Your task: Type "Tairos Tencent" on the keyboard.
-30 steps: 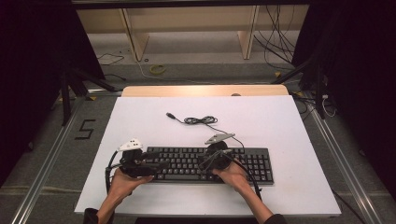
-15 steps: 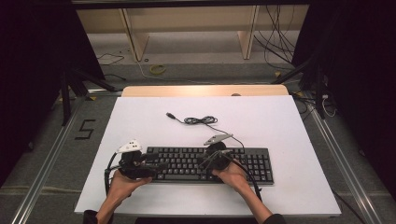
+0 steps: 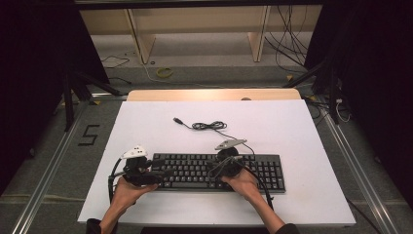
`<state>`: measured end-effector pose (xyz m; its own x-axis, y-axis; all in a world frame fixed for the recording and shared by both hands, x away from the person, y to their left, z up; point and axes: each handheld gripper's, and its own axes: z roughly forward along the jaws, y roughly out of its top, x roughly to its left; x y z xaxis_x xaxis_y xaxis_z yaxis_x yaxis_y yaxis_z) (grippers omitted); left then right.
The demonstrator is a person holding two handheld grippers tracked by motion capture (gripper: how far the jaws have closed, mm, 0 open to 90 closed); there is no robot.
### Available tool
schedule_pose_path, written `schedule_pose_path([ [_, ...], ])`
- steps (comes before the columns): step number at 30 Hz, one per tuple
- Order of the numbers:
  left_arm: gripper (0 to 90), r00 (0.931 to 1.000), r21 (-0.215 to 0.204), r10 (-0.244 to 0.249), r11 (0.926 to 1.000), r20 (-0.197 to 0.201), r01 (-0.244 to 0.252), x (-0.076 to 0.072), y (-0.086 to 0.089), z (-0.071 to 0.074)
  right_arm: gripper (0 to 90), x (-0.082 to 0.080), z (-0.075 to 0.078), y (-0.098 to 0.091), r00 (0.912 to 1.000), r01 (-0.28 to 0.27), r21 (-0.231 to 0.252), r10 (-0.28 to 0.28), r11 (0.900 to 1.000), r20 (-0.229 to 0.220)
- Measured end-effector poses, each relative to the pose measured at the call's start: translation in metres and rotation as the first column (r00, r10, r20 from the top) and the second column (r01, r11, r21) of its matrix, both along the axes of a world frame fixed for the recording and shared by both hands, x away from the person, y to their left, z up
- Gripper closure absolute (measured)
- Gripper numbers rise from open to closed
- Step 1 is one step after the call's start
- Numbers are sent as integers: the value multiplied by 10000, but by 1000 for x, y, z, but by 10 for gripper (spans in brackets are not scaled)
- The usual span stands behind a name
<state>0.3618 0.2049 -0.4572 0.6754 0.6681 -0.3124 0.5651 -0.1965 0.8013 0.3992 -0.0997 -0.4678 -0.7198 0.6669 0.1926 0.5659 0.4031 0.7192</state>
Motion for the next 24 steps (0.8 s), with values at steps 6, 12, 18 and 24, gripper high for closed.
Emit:
schedule_pose_path([
  [6, 347, 10000, 42, 61, 10000, -32, -60, 1, 1, 1, 758, -4, 9, -5, 9997, -54, 643, 40, 9979, 220],
  [12, 361, 10000, 194, 63, 9998, -19, -63, 3, 2, 1, 593, -9, 14, -8, 9996, -87, 788, 65, 9969, 283],
  [18, 379, 9999, 376, 39, 9993, -102, -35, 3, 2, 3, 493, -14, 19, -10, 9993, -110, 936, 77, 9956, 362],
  [24, 404, 9996, 539, 70, 9985, -289, -54, 5, 2, 3, 431, -18, 22, -12, 9990, -55, 1072, 7, 9942, 445],
])
